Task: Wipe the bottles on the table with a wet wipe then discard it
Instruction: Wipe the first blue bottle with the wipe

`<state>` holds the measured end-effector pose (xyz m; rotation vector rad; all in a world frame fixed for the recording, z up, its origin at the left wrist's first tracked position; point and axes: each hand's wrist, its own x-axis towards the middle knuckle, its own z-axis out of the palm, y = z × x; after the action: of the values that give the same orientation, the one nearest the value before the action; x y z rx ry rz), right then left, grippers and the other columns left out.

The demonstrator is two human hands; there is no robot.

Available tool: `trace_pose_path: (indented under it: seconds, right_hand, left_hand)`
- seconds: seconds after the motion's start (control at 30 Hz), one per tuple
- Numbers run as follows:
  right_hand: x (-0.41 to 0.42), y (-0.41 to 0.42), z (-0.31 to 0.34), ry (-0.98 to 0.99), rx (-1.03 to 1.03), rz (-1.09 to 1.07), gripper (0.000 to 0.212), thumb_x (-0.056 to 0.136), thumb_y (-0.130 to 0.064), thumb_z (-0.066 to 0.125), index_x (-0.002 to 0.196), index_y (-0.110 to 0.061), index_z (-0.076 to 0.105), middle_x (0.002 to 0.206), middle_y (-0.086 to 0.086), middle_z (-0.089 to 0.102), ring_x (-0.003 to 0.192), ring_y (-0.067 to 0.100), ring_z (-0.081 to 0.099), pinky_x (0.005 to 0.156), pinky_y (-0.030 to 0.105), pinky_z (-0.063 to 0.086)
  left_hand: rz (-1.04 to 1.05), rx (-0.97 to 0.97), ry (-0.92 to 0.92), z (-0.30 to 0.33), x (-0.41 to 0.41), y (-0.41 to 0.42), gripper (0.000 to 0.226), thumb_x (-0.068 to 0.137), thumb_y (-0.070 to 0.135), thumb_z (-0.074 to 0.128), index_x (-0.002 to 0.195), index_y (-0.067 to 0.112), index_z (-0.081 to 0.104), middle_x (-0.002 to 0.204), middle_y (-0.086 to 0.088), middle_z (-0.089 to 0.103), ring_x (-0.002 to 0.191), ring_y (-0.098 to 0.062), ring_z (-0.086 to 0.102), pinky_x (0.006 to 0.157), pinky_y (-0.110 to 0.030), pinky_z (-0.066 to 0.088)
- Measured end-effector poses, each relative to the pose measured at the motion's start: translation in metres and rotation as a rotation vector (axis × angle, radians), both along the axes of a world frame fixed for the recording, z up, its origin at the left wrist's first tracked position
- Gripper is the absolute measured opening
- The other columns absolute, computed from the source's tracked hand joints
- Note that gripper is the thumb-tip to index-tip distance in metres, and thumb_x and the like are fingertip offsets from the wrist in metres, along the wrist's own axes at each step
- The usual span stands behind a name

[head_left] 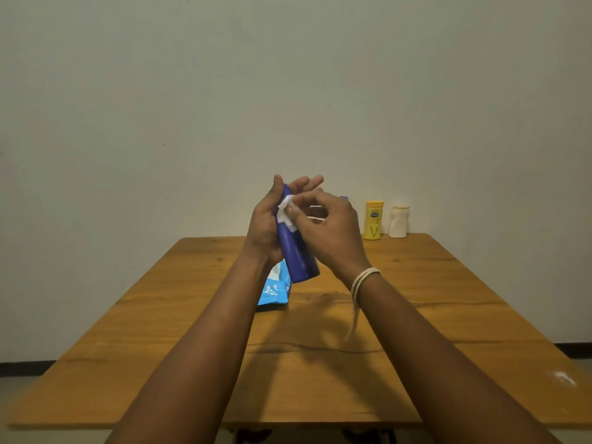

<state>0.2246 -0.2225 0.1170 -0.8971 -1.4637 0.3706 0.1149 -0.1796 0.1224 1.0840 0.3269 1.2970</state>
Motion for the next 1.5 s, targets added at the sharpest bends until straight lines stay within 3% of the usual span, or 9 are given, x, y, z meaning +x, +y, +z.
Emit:
trace_pose_path:
  seconds: [0.2, 0.4, 0.6, 0.73, 0.93, 1.07, 1.2, 1.4, 1.5]
  right_hand:
    - [0.027, -0.02, -0.049, -0.168, -0.04, 0.046, 0.016, 0.093, -0.025, 0.068, 0.106, -0.016, 0.072, 0.098, -0.013, 0.067, 0.096, -0.004, 0.062, 0.068, 0.007, 0.053]
    - [0.02, -0.006, -0.022, -0.122, -0.016, 0.06, 0.015, 0.094, -0.027, 0.068, 0.106, -0.018, 0.07, 0.1, -0.007, 0.07, 0.091, 0.005, 0.066, 0.07, 0.013, 0.055]
    - [0.018, -0.008, -0.031, -0.179, 0.157, 0.136, 0.016, 0.088, -0.022, 0.075, 0.103, -0.017, 0.075, 0.103, -0.006, 0.068, 0.099, 0.007, 0.064, 0.076, 0.015, 0.054]
    - [0.02, -0.015, -0.045, 0.168, -0.078, 0.306, 0.015, 0.082, -0.035, 0.075, 0.095, -0.027, 0.076, 0.095, -0.01, 0.074, 0.097, 0.01, 0.068, 0.073, 0.021, 0.058]
    - [0.006, 0.003, -0.003, 0.572, -0.322, 0.458, 0.02, 0.087, -0.025, 0.074, 0.103, -0.013, 0.075, 0.106, 0.006, 0.075, 0.1, 0.025, 0.07, 0.074, 0.035, 0.061]
    - [0.012, -0.002, -0.021, 0.683, -0.537, 0.673, 0.023, 0.08, -0.026, 0.078, 0.1, -0.017, 0.076, 0.103, 0.005, 0.077, 0.096, 0.023, 0.074, 0.07, 0.035, 0.06]
    - [0.015, -0.012, -0.049, 0.912, -0.595, 0.845, 0.017, 0.079, -0.016, 0.079, 0.096, -0.016, 0.081, 0.108, 0.012, 0.076, 0.101, 0.025, 0.073, 0.072, 0.034, 0.06]
    - [0.02, -0.005, -0.031, 1.011, -0.463, 0.569, 0.015, 0.082, -0.005, 0.077, 0.096, -0.01, 0.078, 0.104, 0.012, 0.076, 0.1, 0.023, 0.072, 0.075, 0.033, 0.062]
    - [0.018, -0.003, -0.024, 0.97, -0.333, 0.336, 0.012, 0.081, -0.005, 0.078, 0.089, -0.014, 0.077, 0.086, -0.002, 0.079, 0.086, 0.013, 0.074, 0.071, 0.027, 0.06]
  left_hand:
    - [0.119, 0.002, -0.045, 0.007, -0.012, 0.007, 0.043, 0.105, 0.051, 0.038, 0.091, 0.017, 0.06, 0.136, -0.015, 0.067, 0.127, -0.031, 0.064, 0.096, -0.059, 0.055]
    - [0.11, 0.018, 0.143, 0.005, 0.005, 0.008, 0.042, 0.106, 0.049, 0.039, 0.083, 0.017, 0.054, 0.137, -0.015, 0.066, 0.128, -0.031, 0.063, 0.09, -0.049, 0.056]
    - [0.153, 0.039, -0.015, 0.02, -0.01, 0.014, 0.044, 0.105, 0.052, 0.039, 0.079, 0.02, 0.055, 0.132, -0.015, 0.069, 0.123, -0.028, 0.067, 0.094, -0.054, 0.053]
    - [-0.01, 0.056, -0.115, 0.009, -0.017, 0.011, 0.048, 0.105, 0.053, 0.034, 0.084, 0.017, 0.057, 0.136, -0.016, 0.067, 0.131, -0.033, 0.061, 0.105, -0.064, 0.045]
    - [-0.233, 0.044, -0.006, 0.011, -0.002, -0.005, 0.044, 0.096, 0.055, 0.044, 0.091, 0.013, 0.054, 0.128, -0.012, 0.071, 0.106, -0.027, 0.071, 0.088, -0.041, 0.06]
    - [-0.061, 0.075, -0.035, 0.022, -0.013, -0.001, 0.049, 0.105, 0.055, 0.029, 0.084, 0.017, 0.052, 0.132, -0.013, 0.068, 0.13, -0.025, 0.06, 0.106, -0.053, 0.042]
    - [0.068, 0.088, -0.076, 0.02, -0.018, 0.004, 0.052, 0.106, 0.056, 0.026, 0.085, 0.018, 0.055, 0.128, -0.011, 0.07, 0.128, -0.024, 0.063, 0.11, -0.059, 0.041]
    - [0.581, 0.01, 0.333, 0.018, -0.013, 0.011, 0.056, 0.097, 0.068, 0.043, 0.1, 0.016, 0.064, 0.103, -0.004, 0.078, 0.098, -0.02, 0.075, 0.07, -0.033, 0.062]
    - [0.798, -0.16, 0.218, 0.011, -0.004, 0.015, 0.047, 0.097, 0.063, 0.052, 0.09, 0.018, 0.061, 0.085, -0.002, 0.068, 0.082, -0.02, 0.069, 0.073, -0.036, 0.06]
